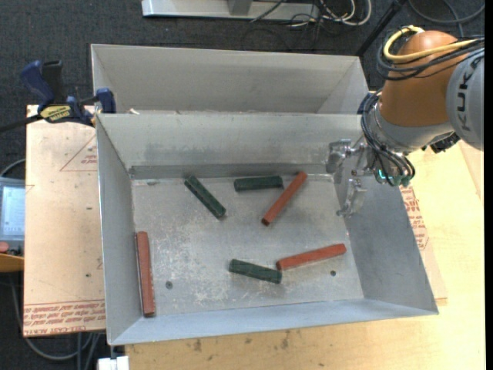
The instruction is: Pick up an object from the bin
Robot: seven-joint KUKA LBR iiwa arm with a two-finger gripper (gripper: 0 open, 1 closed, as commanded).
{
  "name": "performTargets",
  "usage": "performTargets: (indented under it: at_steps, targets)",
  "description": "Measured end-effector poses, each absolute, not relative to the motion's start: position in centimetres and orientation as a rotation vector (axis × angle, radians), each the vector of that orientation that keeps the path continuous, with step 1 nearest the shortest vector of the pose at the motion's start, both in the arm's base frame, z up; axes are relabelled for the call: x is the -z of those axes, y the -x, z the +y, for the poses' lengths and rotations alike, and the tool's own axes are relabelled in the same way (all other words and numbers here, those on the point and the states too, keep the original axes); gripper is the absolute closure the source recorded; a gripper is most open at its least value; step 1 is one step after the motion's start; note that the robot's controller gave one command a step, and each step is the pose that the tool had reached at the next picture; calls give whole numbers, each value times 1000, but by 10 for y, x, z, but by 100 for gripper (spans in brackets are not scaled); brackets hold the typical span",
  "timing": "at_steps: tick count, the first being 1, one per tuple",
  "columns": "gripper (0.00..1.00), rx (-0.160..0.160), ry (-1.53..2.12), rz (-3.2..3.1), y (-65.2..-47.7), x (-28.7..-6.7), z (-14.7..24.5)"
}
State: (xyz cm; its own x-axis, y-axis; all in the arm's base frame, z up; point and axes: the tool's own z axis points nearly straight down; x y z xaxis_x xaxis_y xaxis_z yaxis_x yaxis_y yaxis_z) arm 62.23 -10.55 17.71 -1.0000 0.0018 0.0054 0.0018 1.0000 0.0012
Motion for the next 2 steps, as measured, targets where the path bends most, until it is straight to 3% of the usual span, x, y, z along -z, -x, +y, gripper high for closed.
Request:
performTargets:
  at_steps: [1,2]
  targets:
    - [0,3,-145,-3134,-592,-66,-81]
    - [0,3,-740,-3056,-573,-70,-52]
